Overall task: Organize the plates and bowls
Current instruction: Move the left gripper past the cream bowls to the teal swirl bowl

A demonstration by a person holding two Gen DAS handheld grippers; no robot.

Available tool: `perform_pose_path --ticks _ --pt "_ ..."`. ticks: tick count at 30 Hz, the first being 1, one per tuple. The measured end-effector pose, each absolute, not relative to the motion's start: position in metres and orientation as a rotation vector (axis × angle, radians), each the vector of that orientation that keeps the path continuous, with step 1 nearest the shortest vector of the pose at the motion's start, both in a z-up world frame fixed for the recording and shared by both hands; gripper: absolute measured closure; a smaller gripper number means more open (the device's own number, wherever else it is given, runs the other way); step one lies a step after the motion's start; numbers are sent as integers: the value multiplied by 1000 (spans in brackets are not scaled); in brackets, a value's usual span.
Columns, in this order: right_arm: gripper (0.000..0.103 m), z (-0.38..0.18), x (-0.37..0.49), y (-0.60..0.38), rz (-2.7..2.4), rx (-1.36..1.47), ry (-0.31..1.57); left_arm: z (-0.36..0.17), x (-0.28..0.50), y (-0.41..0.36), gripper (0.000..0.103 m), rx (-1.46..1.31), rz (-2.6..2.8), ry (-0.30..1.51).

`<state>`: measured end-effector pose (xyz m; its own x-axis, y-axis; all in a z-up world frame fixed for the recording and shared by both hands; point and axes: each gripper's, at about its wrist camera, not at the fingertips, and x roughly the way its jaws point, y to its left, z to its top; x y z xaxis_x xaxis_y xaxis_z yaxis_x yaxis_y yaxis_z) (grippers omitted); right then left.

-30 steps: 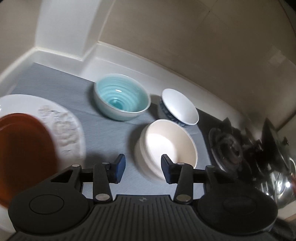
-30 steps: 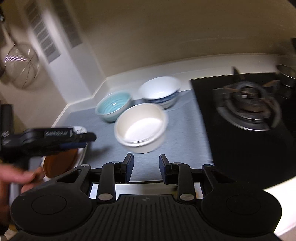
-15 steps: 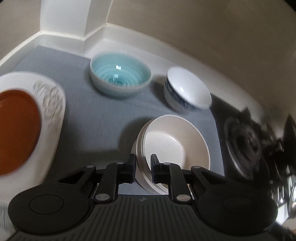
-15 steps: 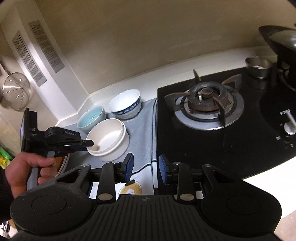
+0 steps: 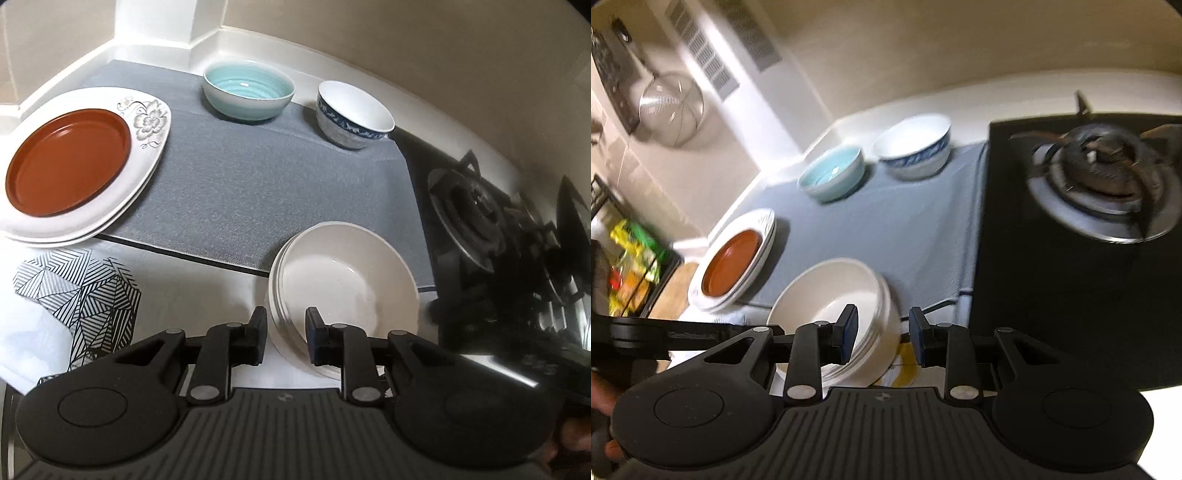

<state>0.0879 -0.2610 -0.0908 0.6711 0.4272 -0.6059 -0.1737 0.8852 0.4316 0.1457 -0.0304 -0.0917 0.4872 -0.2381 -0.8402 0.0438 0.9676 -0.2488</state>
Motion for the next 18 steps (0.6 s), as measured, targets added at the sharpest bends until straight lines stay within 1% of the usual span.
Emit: perform_pose_path --ticks 2,4,5,7,8,9,11,12,13,15,18 --pt "70 -94 94 -254 353 348 799 -89 144 -32 80 -193 -180 1046" --pt "70 -96 96 -251 357 357 812 -88 144 -34 85 -182 -200 1043" --pt "70 -97 98 -248 351 354 819 -89 146 -35 85 -169 -210 1043" --pt "72 -99 100 -245 336 350 839 -90 150 -37 85 -136 -236 1043" --pt "78 -100 100 -244 333 355 841 -90 154 -36 85 -130 -254 1044" --pt "80 -100 100 -243 330 357 842 -89 158 -34 85 -137 -278 1047" --pt "80 -99 98 -239 320 348 837 -84 167 -26 83 -156 -323 1034" --pt "80 -99 98 -238 313 341 835 -79 174 -20 80 -156 -334 1021" --pt "80 -98 97 -236 302 331 837 -75 181 -14 79 -156 -339 1007" --pt "78 -96 95 -233 272 320 844 -65 199 1 79 -175 -344 967" --pt "78 -88 87 -232 217 318 817 -59 238 24 79 -201 -303 917"
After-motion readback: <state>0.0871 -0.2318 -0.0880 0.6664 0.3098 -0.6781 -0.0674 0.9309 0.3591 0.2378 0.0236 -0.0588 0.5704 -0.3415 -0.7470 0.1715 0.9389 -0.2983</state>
